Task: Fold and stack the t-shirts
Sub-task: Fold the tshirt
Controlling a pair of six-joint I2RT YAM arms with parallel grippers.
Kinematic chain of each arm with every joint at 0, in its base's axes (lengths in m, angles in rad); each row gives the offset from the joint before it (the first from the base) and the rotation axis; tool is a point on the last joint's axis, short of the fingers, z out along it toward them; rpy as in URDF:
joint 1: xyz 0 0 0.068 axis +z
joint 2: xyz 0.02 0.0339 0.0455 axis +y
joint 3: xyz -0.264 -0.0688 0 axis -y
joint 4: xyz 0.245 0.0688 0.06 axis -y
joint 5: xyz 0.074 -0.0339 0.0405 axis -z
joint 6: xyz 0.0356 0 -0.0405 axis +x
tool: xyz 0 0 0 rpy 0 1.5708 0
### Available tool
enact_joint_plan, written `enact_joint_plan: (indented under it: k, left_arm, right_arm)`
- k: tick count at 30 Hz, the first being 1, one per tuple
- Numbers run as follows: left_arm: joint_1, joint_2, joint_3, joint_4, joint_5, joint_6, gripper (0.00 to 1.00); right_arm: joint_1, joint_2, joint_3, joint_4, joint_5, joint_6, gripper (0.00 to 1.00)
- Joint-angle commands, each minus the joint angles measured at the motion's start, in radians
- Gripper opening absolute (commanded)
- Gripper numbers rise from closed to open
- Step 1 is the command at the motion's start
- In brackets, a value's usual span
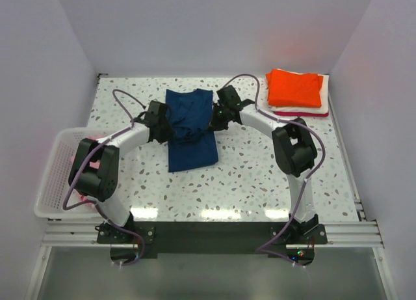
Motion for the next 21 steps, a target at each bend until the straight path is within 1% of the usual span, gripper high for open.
enact_joint_plan:
  k: [1, 3, 4, 6, 7, 9, 10, 11, 12, 15, 16, 18, 20, 21]
  left_arm:
    - [0.023, 0.039, 0.074, 0.053, 0.015, 0.025, 0.0]
    - [0.036, 0.048, 0.091, 0.056, 0.022, 0.028, 0.0]
    - [0.042, 0.051, 0.094, 0.078, 0.043, 0.033, 0.05]
    - [0.06, 0.051, 0.101, 0.112, 0.077, 0.056, 0.09]
    - [0.065, 0.051, 0.111, 0.104, 0.078, 0.059, 0.17]
    - [0.077, 0.051, 0.134, 0.104, 0.084, 0.081, 0.25]
    - [0.085, 0.053, 0.14, 0.096, 0.084, 0.084, 0.33]
    - [0.088, 0.051, 0.147, 0.095, 0.084, 0.087, 0.39]
    - [0.092, 0.047, 0.151, 0.099, 0.109, 0.09, 0.48]
    - [0.106, 0.018, 0.155, 0.092, 0.123, 0.108, 0.57]
    - [0.105, -0.002, 0.155, 0.084, 0.118, 0.111, 0.57]
    - [0.105, -0.027, 0.132, 0.078, 0.13, 0.105, 0.55]
    - [0.1, -0.074, 0.079, 0.078, 0.138, 0.088, 0.49]
    - [0.097, -0.093, 0.054, 0.084, 0.137, 0.082, 0.41]
  right_arm:
    - [-0.015, 0.029, 0.065, 0.014, -0.05, -0.016, 0.0]
    - [-0.021, 0.038, 0.079, 0.018, -0.064, -0.016, 0.01]
    - [-0.031, 0.046, 0.082, 0.021, -0.07, -0.018, 0.04]
    - [-0.045, 0.047, 0.077, 0.037, -0.095, -0.018, 0.07]
    - [-0.059, 0.044, 0.074, 0.046, -0.107, -0.018, 0.1]
    - [-0.07, 0.041, 0.071, 0.06, -0.128, -0.019, 0.14]
    - [-0.079, 0.041, 0.073, 0.063, -0.135, -0.019, 0.2]
    - [-0.082, 0.034, 0.073, 0.064, -0.139, -0.024, 0.23]
    - [-0.09, 0.028, 0.07, 0.066, -0.141, -0.025, 0.28]
    - [-0.097, -0.011, 0.059, 0.072, -0.135, -0.041, 0.41]
    - [-0.097, -0.02, 0.062, 0.066, -0.132, -0.05, 0.46]
    - [-0.097, -0.057, 0.059, 0.045, -0.113, -0.081, 0.47]
    - [-0.09, -0.094, 0.032, 0.032, -0.058, -0.093, 0.47]
    - [-0.084, -0.113, -0.004, 0.032, -0.034, -0.099, 0.45]
